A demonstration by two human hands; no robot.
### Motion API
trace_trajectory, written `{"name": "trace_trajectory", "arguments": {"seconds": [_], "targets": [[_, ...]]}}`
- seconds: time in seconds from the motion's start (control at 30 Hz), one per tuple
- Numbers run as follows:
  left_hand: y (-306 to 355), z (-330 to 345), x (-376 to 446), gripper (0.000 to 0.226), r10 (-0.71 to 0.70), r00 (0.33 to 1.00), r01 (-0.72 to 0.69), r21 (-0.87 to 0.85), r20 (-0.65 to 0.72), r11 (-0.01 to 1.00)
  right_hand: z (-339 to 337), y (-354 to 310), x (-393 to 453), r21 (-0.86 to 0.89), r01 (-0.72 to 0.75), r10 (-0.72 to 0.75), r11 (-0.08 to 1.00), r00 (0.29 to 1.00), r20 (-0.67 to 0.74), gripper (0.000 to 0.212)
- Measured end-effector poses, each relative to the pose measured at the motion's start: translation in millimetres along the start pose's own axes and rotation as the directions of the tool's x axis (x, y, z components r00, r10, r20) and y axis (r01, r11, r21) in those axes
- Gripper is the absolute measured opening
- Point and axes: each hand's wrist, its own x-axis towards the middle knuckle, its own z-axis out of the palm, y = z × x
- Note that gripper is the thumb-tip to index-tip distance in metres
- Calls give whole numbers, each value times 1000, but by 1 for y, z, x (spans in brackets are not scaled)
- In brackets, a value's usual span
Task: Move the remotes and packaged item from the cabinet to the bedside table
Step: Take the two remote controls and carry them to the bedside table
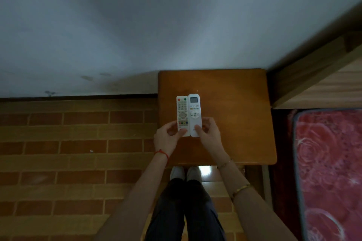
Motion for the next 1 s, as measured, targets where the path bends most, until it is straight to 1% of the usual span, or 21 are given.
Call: {"name": "trace_trajectory", "arguments": {"seconds": [0.1,0.27,0.43,0.6,0.67,0.77,0.87,1.0], "targets": [[-24,10,20,48,4,1000,-4,32,-12,999,13,24,16,-57,-18,19,998,1000,7,26],[-46,18,36,49,31,998,-24,119,-49,993,27,47,31,-193,4,-16,981,998,-63,23],[-53,22,42,49,30,997,-21,126,-71,992,33,50,35,-228,32,-53,973,995,-87,23],[-60,25,45,52,68,995,-59,116,-70,991,37,58,39,-265,50,-82,963,990,-114,23],[-59,24,44,54,86,994,-77,129,-70,989,38,59,39,-265,53,-89,963,988,-126,27],[-58,24,43,58,92,992,-80,142,-82,987,38,61,37,-246,59,-97,967,985,-144,39],[-59,24,43,51,123,989,-106,183,-85,977,38,60,36,-264,74,-114,962,984,-140,32],[-62,26,42,53,170,980,-140,259,-100,956,38,58,31,-325,82,-134,942,981,-140,27]]}}
